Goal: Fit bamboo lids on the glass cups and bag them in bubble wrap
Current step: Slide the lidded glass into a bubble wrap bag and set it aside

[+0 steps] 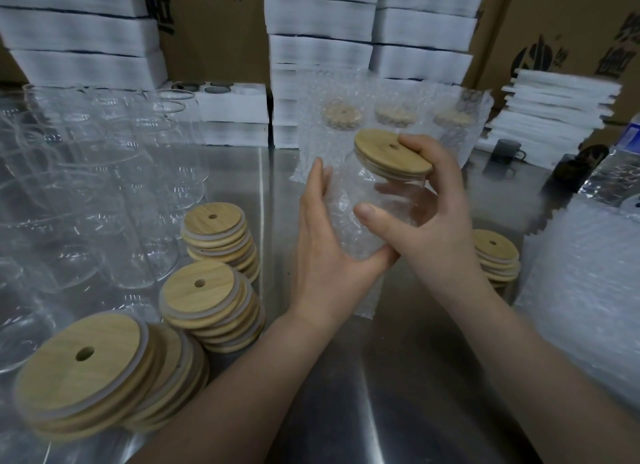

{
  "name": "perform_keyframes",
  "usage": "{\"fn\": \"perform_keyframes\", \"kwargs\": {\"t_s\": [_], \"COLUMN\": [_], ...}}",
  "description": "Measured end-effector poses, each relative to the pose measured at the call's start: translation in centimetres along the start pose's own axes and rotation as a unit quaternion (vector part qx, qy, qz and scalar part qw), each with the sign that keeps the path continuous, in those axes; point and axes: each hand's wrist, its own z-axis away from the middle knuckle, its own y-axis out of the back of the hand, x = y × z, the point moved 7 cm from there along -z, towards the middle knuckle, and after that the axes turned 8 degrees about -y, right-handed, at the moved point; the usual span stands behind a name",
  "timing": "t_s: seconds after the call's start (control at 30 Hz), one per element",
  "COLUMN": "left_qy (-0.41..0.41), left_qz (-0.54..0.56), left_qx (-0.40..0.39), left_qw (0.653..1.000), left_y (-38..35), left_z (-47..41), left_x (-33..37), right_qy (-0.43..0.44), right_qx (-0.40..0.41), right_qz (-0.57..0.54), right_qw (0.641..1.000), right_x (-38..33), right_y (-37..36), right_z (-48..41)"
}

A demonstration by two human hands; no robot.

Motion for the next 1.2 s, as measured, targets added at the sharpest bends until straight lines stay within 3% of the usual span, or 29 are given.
{"fn": "perform_keyframes", "kwargs": {"t_s": [0.33,0.6,1.2], "left_qy": [0.071,0.097,0.059], "left_qz": [-0.112,-0.071,-0.013], "left_qx": [-0.072,-0.033,0.012], "left_qw": [0.989,0.992,0.998], "left_y": [-1.0,-0.5,0.1], "left_z": [0.3,0.3,0.3], "left_x": [-2.1,-2.2,-1.2], "right_qy": [0.035,0.058,0.008], "right_qx": [0.110,0.082,0.032], "right_qz": [-0.029,-0.009,0.067], "right_qw": [0.993,0.995,0.997], "right_x": [-0.6,-1.1,-0.4], "right_y": [2.9,2.0,0.1], "right_z": [-0.4,-0.1,0.5]}}
